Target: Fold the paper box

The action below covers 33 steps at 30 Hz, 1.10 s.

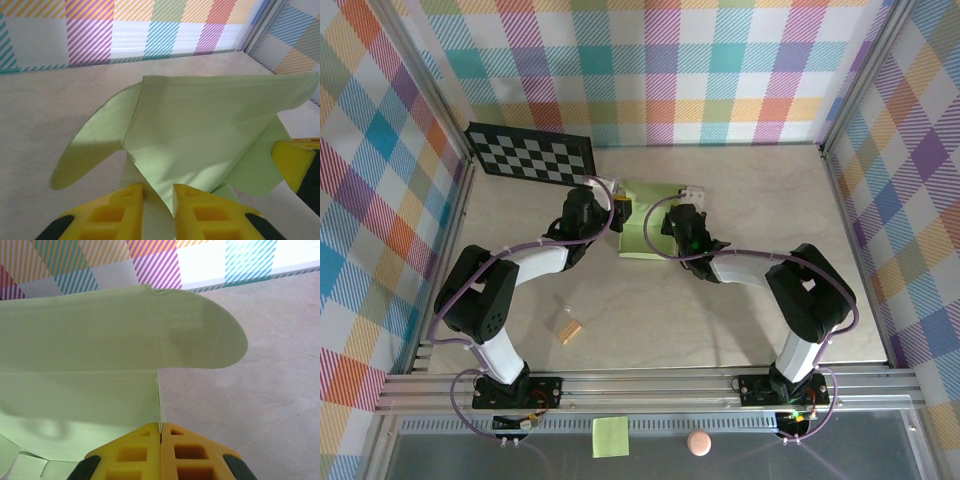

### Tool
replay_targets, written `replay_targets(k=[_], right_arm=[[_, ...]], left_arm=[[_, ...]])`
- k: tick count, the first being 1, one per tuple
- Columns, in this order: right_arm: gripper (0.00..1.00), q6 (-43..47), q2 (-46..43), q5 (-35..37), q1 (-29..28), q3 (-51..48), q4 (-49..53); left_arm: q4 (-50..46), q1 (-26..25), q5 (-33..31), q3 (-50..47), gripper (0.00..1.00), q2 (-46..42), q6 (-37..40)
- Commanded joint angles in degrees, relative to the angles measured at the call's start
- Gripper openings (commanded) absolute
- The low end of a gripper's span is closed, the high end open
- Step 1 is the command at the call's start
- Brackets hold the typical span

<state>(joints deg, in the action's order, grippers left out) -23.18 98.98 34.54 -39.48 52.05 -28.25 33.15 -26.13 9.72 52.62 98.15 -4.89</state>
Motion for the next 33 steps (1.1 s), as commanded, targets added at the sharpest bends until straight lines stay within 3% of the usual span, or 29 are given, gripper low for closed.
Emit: replay_targets(k=[1, 6, 9, 17, 33], right_arm=[[0.00, 1.0, 0.3, -2.2, -1.8, -0.2, -4.5], [0.00, 1.5, 0.5, -2.1, -2.2, -1.2, -4.9], [0.00, 1.7, 0.5, -2.1, -2.4, -1.1, -4.9], [0.00, 2.1, 1.0, -1.9, -2.6, -0.8, -4.6], [0.00, -0.3, 3.5, 2.5, -4.5, -0.3, -1.1]], left_arm=[[-2.0, -1.5, -0.6, -1.4, 0.24, -0.9, 1.1], [-6.1, -1.5, -4.1, -1.4, 0.33, -2.3, 2.2], [-7.5, -1.5, -4.4, -0.9, 0.23, -2.6, 3.0], [-7.2, -1.6, -4.4, -1.7, 0.06, -2.5, 3.6], [-1.3, -3.4, -4.4, -7.6, 0.07, -2.6, 1.5]])
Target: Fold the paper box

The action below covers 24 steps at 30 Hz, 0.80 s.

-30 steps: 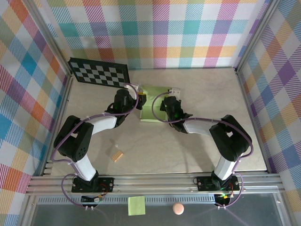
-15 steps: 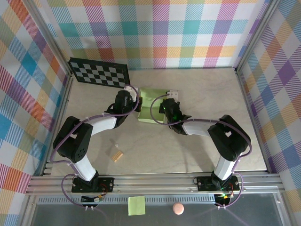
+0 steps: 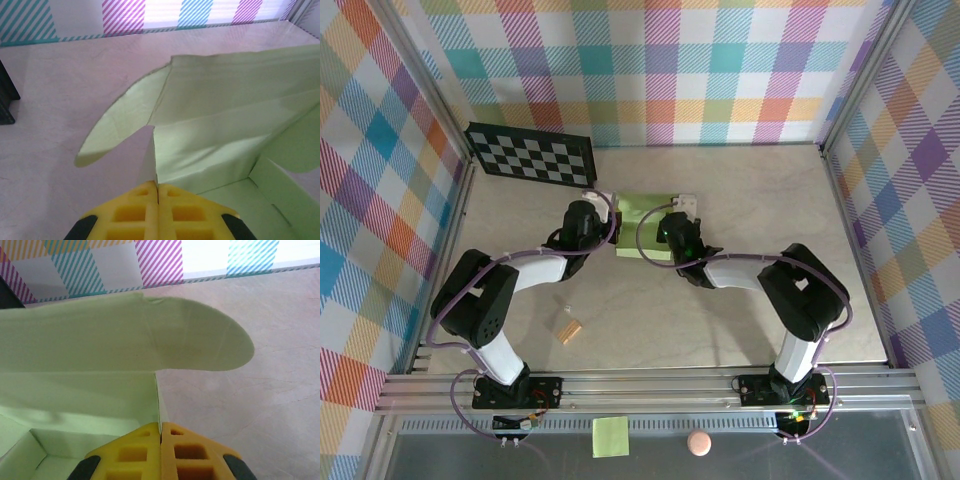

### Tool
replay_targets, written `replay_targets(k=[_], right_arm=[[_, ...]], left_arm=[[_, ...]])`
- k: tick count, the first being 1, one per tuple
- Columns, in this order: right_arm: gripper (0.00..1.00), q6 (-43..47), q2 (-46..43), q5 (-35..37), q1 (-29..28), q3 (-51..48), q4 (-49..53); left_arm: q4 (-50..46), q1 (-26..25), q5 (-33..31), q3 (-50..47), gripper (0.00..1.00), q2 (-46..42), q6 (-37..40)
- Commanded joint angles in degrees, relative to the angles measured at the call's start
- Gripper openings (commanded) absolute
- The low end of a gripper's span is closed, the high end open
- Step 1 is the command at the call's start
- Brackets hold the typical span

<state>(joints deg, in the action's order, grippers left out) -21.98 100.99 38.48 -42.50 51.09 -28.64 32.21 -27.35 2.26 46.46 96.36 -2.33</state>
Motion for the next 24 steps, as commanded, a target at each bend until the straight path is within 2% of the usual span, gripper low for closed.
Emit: replay_targets(k=[1, 17, 19, 24], right_arm=[[0.00, -1.8, 1.5, -1.2, -1.4, 0.5, -0.8], [0.00, -4.7, 2.3, 0.3, -2.1, 1.0, 0.1], [0.00, -4.5, 2.2, 0.4, -2.2, 0.8, -0.4], [0.00, -2.2, 2.5, 0.5, -2.5, -1.2, -3.7]], left_arm=[[-0.2, -2.4, 2.9, -1.5, 0.07, -0.7, -1.2], [0.5, -2.8, 3.3, -2.2, 0.10, -1.1, -4.3], [0.5, -2.9, 3.6, -2.2, 0.14, -1.4, -4.4], [-0.6, -2.9, 2.9, -3.6, 0.31, -3.5, -4.2]])
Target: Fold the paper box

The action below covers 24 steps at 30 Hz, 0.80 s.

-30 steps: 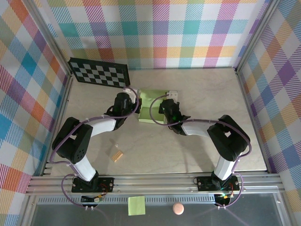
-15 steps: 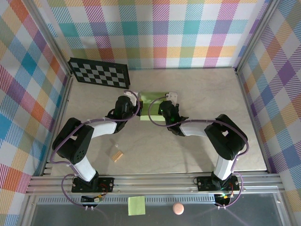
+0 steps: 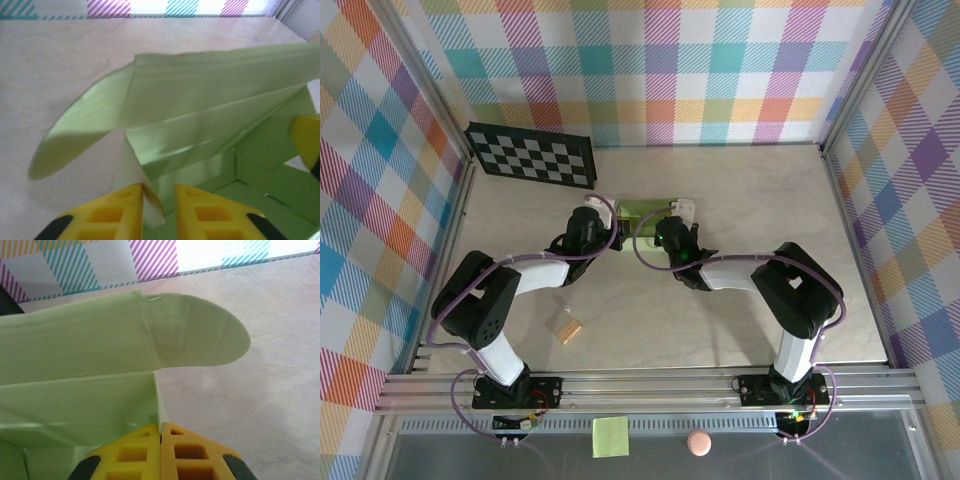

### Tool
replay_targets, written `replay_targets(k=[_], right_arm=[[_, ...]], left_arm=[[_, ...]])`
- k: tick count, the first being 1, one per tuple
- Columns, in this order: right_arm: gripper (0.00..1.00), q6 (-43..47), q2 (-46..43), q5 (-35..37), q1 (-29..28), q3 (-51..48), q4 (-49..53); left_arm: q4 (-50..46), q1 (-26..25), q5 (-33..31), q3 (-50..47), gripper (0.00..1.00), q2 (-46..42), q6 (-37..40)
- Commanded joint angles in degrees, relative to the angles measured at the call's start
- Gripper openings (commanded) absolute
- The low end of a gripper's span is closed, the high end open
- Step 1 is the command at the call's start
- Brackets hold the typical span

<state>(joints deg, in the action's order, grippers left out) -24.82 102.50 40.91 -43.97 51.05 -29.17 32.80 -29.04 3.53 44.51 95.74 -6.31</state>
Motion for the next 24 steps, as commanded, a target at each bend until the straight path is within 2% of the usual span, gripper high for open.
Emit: replay_targets(k=[1, 8, 12, 18, 24], right_arm=[[0.00, 1.2, 1.0, -2.0, -1.1, -1.4, -3.9], [0.00, 5.4, 1.3, -1.3, -1.9, -4.0, -11.2], [0.00, 7.6, 1.6, -1.0, -2.4, -5.8, -15.8], [0.00, 11.8, 2.6, -0.9, -3.6, -7.7, -22.1], [0.00, 13.6, 3.6, -1.0, -4.5, -9.0, -25.9]], left_arm=[[-1.4, -1.2, 1.3, -2.1, 0.33, -3.6, -0.1], [-7.3, -0.9, -0.6, -4.3, 0.56, -12.3, 1.5], [-12.3, -0.5, -1.6, -5.3, 0.65, -18.4, 1.8], [-21.2, 1.2, -2.7, -4.8, 0.69, -26.5, 2.6], [-30.9, 2.3, 1.1, 4.5, 0.69, -26.3, 6.0]])
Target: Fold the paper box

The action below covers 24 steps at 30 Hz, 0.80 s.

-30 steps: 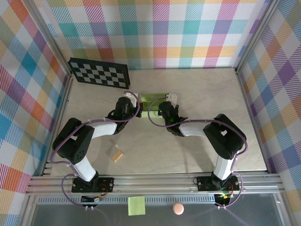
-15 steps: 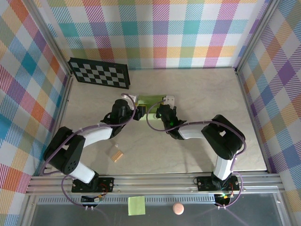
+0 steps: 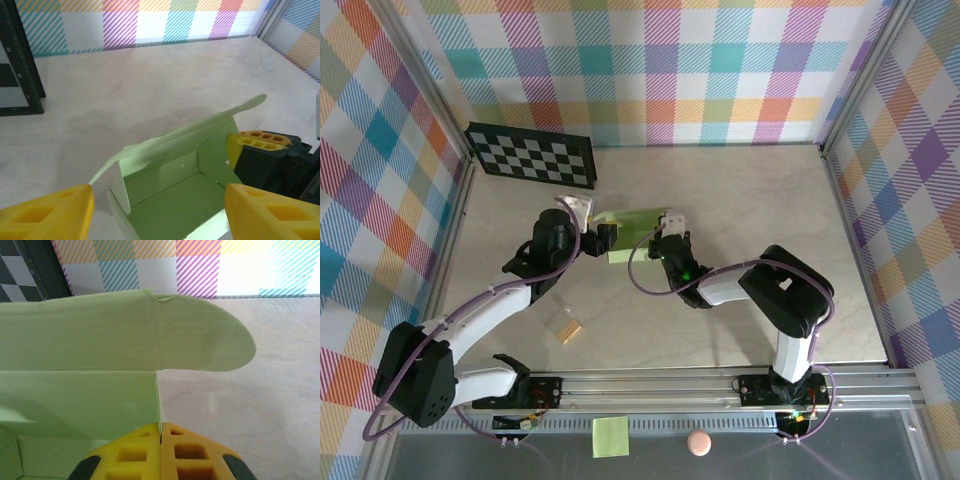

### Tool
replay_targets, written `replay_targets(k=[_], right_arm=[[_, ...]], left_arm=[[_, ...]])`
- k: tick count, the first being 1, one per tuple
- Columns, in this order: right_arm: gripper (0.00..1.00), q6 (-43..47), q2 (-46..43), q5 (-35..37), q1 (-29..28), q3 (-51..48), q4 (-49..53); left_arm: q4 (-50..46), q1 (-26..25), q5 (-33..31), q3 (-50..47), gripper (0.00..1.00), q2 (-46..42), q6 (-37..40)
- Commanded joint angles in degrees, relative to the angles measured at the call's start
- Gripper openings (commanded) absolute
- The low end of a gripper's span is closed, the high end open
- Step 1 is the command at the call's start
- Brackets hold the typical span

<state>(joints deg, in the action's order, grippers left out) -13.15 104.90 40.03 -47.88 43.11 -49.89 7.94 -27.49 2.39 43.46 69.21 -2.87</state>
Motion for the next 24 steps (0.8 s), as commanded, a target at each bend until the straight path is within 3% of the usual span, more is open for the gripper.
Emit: replay_targets(k=[1, 12, 22, 24], right_arm=[[0.00, 2.3, 1.3, -0.1, -0.7, -1.3, -5.7], [0.00, 4.7, 3.3, 0.2, -2.4, -2.9, -10.8], [0.00, 4.7, 3.2, 0.2, -2.8, -4.5, -11.5], [0.04, 4.7, 2.7, 0.2, -3.0, -4.7, -10.4]], left_arm=[[-7.2, 0.8, 3.1, 7.3, 0.69, 1.0, 2.9], [-23.4, 1.2, 14.4, 30.9, 0.64, 19.7, 2.5], [-29.9, 1.1, 20.6, 33.1, 0.57, 28.9, 0.1], [-29.4, 1.0, 20.6, 31.9, 0.56, 29.4, -0.5]])
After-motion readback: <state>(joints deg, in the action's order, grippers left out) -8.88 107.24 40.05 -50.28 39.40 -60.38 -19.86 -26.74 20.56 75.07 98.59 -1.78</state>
